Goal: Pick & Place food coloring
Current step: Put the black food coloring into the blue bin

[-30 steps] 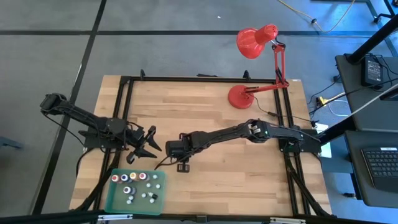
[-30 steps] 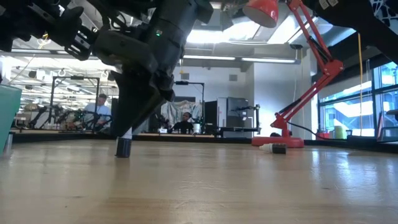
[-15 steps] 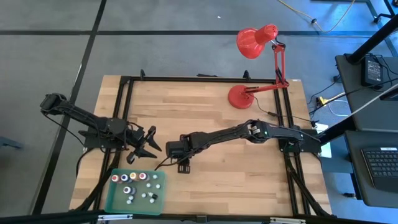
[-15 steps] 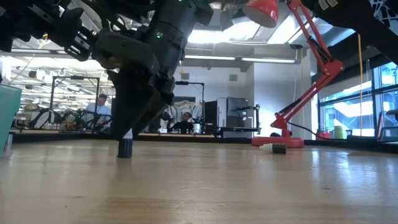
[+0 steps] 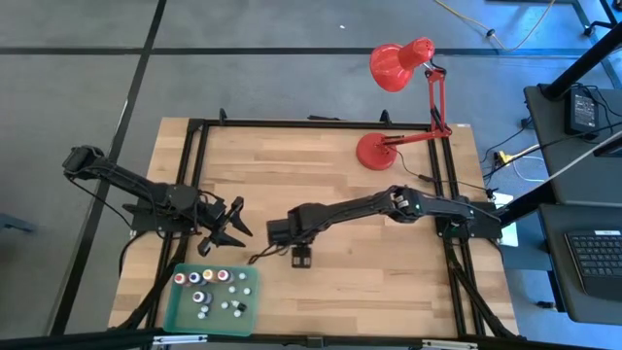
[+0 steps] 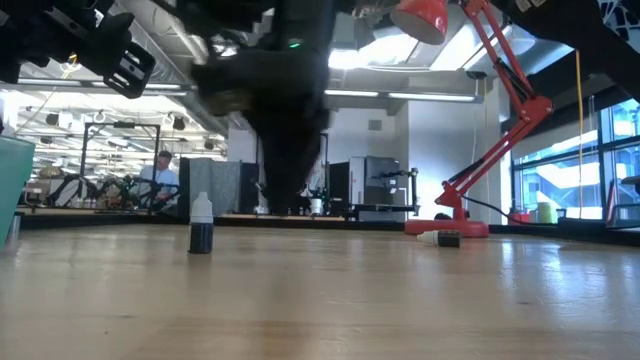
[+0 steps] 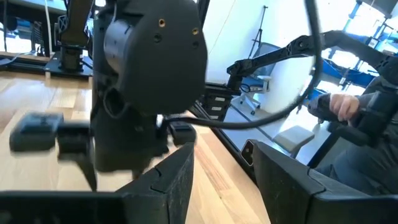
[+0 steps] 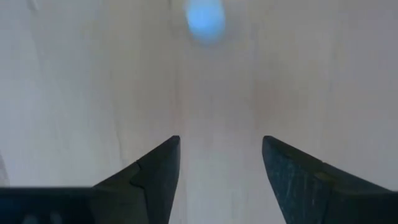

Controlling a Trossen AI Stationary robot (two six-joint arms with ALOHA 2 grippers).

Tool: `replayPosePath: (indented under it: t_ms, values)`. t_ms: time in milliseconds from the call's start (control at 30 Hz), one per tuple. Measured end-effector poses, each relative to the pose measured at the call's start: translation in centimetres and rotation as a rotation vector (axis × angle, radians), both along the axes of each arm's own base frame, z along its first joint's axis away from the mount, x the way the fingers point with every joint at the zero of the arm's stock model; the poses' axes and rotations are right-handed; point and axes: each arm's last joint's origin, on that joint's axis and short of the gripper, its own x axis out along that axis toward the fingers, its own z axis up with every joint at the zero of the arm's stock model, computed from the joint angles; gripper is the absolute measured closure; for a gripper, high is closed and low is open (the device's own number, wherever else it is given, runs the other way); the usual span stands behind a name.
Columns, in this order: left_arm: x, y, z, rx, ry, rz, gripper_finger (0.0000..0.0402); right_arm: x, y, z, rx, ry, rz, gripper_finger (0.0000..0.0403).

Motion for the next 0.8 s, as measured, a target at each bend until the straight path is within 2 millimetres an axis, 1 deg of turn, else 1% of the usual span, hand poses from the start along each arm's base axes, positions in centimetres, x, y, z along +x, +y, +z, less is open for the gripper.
replayPosePath:
  t_ms: [100,233,333,467,567,633,700,800]
  values:
    - [0.0,0.0,0.0,0.000,0.001,0.000,0.0240,-1.4,0.6,0.5,-0.040,0.102,0.023,0.0176]
    - [0.0,0.0,-0.1,0.005,0.012,0.000,0.0238,-2.6,2.7,0.7,-0.091,0.153,0.119,0.0176]
    - [0.0,0.0,-0.2,0.009,0.023,0.001,0.0238,-3.4,4.5,0.7,-0.107,0.183,0.235,0.0176]
    - [0.0,0.0,-0.3,0.010,0.026,0.001,0.0241,-4.1,6.6,0.7,-0.112,0.179,0.367,0.0176]
    - [0.0,0.0,-0.3,0.010,0.025,0.002,0.0242,-4.1,7.8,0.6,-0.020,0.134,0.458,0.0176]
    - [0.0,0.0,-0.3,0.010,0.025,0.002,0.0240,-3.9,8.2,0.1,0.089,0.115,0.496,0.0176]
    - [0.0,0.0,-0.3,0.010,0.025,0.002,0.0239,-3.9,8.0,-0.4,0.136,0.127,0.476,0.0176]
    - [0.0,0.0,-0.3,0.009,0.027,0.002,0.0238,-4.3,6.7,-0.2,0.059,0.134,0.383,0.0176]
